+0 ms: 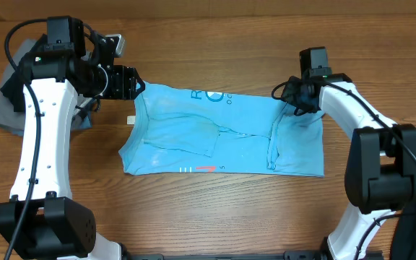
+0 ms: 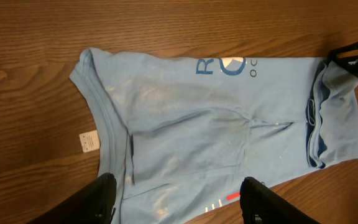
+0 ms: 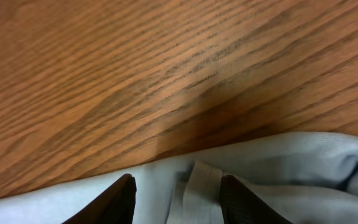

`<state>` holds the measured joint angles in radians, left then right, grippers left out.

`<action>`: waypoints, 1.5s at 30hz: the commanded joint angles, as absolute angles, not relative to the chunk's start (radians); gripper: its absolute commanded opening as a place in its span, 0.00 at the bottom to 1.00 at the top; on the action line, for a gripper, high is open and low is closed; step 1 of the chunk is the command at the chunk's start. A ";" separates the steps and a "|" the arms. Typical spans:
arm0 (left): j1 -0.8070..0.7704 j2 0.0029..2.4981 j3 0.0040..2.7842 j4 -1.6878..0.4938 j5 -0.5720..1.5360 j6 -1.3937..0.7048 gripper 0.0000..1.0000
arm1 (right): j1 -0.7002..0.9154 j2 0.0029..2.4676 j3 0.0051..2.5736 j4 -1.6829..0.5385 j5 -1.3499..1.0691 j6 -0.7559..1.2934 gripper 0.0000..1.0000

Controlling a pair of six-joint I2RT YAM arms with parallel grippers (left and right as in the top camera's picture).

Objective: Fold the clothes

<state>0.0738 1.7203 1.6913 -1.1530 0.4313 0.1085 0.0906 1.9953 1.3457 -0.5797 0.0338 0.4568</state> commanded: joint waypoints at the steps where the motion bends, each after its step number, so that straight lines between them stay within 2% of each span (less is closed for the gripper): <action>1: 0.078 1.694 1.718 -1.155 0.446 0.127 0.67 | 0.090 2.029 1.349 -0.573 0.054 0.473 0.48; 2: 0.078 1.694 1.718 -1.155 0.446 0.127 0.67 | 0.090 2.033 1.349 -0.573 0.054 0.473 0.47; 3: 0.078 1.694 1.718 -1.155 0.446 0.127 0.67 | 0.090 2.035 1.349 -0.574 0.054 0.473 0.41; 5: 0.078 1.694 1.718 -1.155 0.445 0.127 0.67 | 0.090 2.037 1.349 -0.575 0.044 0.477 0.20; 9: 0.078 1.694 1.718 -1.155 0.446 0.127 0.67 | 0.090 2.032 1.351 -0.589 0.001 0.476 0.04; 20: 0.078 1.694 1.718 -1.155 0.446 0.127 0.67 | 0.091 1.901 1.396 -0.617 -0.138 0.468 0.04; 31: 0.078 1.694 1.718 -1.155 0.446 0.127 0.66 | 0.119 1.908 1.396 -0.602 -0.212 0.469 0.04; 33: 0.078 1.694 1.718 -1.156 0.447 0.127 0.66 | 0.129 1.908 1.396 -0.598 -0.212 0.468 0.13; 35: 0.078 1.694 1.718 -1.156 0.447 0.127 0.66 | 0.130 1.908 1.396 -0.592 -0.212 0.468 0.36; 36: 0.078 1.694 1.718 -1.156 0.447 0.127 0.66 | 0.130 1.907 1.396 -0.591 -0.212 0.468 0.41; 41: 0.078 1.694 1.718 -1.156 0.446 0.127 0.67 | 0.098 1.868 1.396 -0.640 -0.212 0.458 0.45; 45: 0.078 1.694 1.718 -1.156 0.446 0.127 0.68 | 0.083 1.803 1.396 -0.808 -0.219 0.386 0.41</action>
